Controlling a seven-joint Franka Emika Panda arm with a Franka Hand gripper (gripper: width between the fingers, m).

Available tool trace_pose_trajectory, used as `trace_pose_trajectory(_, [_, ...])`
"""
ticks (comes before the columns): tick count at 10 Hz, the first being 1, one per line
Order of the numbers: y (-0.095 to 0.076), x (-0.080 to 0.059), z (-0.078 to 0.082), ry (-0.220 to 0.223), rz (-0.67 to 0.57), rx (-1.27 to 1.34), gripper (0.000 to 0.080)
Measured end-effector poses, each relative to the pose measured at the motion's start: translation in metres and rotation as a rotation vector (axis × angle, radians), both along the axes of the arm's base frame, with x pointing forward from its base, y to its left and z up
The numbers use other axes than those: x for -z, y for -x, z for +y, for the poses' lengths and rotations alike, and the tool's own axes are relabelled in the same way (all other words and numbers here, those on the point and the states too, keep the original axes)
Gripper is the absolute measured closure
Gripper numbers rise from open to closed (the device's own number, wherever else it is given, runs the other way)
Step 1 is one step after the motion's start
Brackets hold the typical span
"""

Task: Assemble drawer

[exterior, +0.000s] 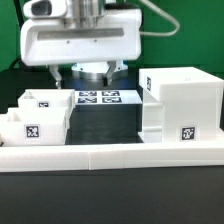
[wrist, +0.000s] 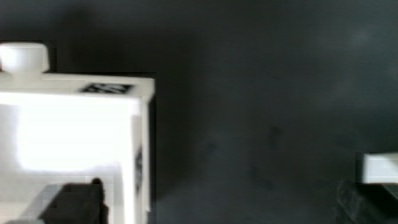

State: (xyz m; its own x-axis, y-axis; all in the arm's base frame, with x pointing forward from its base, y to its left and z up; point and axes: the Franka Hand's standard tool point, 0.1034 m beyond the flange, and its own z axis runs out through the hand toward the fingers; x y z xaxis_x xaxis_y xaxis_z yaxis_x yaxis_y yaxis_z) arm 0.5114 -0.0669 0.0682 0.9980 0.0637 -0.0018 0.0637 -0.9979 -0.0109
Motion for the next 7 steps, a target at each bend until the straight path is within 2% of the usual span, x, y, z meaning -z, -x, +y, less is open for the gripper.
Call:
trace_pose_trajectory(1, [0.0009,0.0086,-0.0053,0.006,0.003,-0.005,0.0151])
trace_pose_trajectory(3, [0.0006,0.0156,-0.0116,0.008,0.011,-0.033,0.0151])
trace_pose_trajectory(7, [0.0003,0.0159,-0.0117,0.008,0.011,-0.044,0.0151])
